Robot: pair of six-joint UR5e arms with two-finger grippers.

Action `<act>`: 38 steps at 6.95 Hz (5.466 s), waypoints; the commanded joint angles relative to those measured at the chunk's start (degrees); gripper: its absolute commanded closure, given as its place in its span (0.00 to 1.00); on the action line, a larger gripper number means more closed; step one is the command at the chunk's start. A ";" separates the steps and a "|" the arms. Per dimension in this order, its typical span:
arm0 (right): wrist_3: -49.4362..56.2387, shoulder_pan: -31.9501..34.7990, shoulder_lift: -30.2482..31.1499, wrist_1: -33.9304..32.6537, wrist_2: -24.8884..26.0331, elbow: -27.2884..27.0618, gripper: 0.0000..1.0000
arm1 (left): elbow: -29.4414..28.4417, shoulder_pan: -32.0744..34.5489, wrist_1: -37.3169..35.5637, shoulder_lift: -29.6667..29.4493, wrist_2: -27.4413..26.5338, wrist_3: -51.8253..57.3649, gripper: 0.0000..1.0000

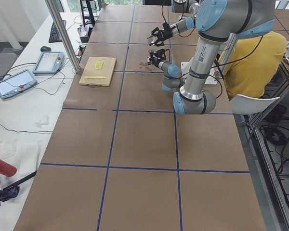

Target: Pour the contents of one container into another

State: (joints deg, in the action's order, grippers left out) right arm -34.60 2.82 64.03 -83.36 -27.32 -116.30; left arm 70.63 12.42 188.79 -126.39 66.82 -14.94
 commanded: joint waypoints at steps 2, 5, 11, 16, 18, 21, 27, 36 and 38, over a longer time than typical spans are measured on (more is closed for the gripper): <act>2.77 -0.36 0.04 -1.11 0.60 -0.16 1.00 | -0.05 -0.03 0.00 -0.09 -0.02 0.00 1.00; 5.15 -0.45 0.04 -2.76 0.77 -0.25 1.00 | 0.03 -0.12 0.00 -0.09 -0.02 0.00 1.00; 8.57 -0.36 -0.05 -3.83 1.12 -0.42 1.00 | 0.03 -0.12 0.00 -0.17 -0.02 0.00 1.00; 12.18 -0.28 0.04 -6.71 1.91 -1.73 1.00 | 0.12 -0.38 0.00 -0.17 -0.02 0.00 1.00; 12.36 -0.28 0.04 -10.14 1.91 -2.88 1.00 | 0.21 -0.38 0.00 -0.17 -0.02 0.00 1.00; 13.94 -0.28 0.21 -10.33 1.91 -3.06 1.00 | 0.21 -0.47 0.00 -0.17 -0.11 0.00 1.00; 15.61 -0.36 0.13 -10.33 1.91 -3.15 1.00 | 0.21 -0.56 0.00 -0.09 -0.11 0.00 1.00; 1.92 -1.77 0.65 -1.14 1.83 -2.80 1.00 | 0.56 -0.56 0.00 -0.17 -0.11 -0.09 1.00; -2.20 -1.60 1.18 4.58 1.74 -3.06 1.00 | 2.13 -0.47 0.00 0.26 -0.11 -0.18 1.00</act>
State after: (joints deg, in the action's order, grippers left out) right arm -33.90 1.14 64.80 -82.18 -25.55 -119.26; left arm 71.84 11.88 188.79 -126.41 66.71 -15.04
